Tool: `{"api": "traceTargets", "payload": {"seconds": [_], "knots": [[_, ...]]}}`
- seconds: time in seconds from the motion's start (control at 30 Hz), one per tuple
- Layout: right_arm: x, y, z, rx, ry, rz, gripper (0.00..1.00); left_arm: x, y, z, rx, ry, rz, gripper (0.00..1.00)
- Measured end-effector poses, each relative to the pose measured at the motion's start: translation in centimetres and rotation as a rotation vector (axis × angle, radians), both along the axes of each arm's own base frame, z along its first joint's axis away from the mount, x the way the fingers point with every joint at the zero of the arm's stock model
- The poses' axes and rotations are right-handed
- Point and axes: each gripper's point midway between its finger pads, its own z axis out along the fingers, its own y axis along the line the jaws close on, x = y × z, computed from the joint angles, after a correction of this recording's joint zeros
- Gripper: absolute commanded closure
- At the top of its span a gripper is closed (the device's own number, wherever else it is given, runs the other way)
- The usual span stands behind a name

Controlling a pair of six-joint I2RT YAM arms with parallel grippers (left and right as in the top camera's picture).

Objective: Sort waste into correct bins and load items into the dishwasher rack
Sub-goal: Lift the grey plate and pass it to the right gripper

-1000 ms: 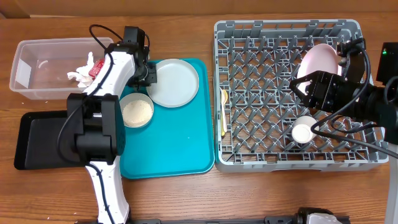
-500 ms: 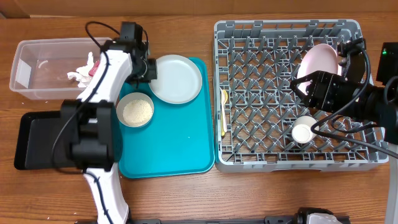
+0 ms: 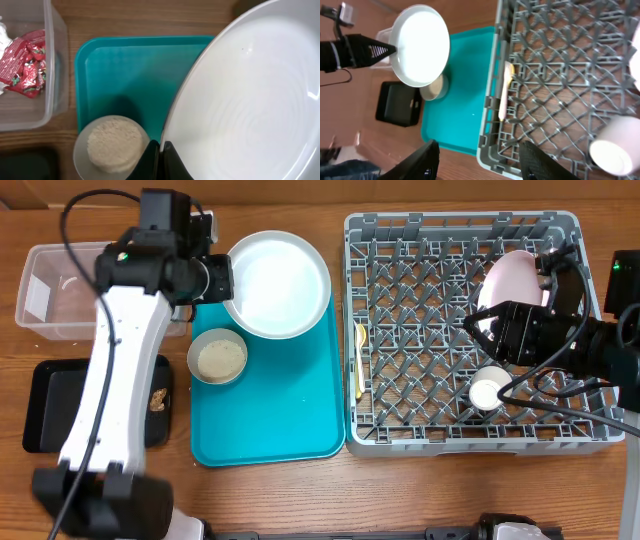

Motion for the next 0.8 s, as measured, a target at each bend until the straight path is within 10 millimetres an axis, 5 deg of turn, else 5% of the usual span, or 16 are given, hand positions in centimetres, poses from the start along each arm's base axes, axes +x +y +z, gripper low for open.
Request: {"api": "traceTargets", "payload": {"seconds": [0.2,0.33,0.6,0.8], "knots": [[0.3,2.2,1.0,0.084,-0.067,0.159,0.44,-4.4,-2.0,7.5,-0.108,-0.162,-0.088,0.96],[1.4,4.1,1.7,0.139,-0.127,0.267,0.43,-7.1,-3.8,10.6,-0.137,-0.237,-0.158,0.96],[1.2,9.7,2.4,0.174,-0.208,0.491,0.48,-9.7,-8.6,11.1,-0.162,-0.233,-0.314,0.96],[1.3,10.7,1.9,0.171,-0.202,0.522,0.65,-10.0,-9.1,11.0,-0.149,-0.230,-0.328,0.96]]}}
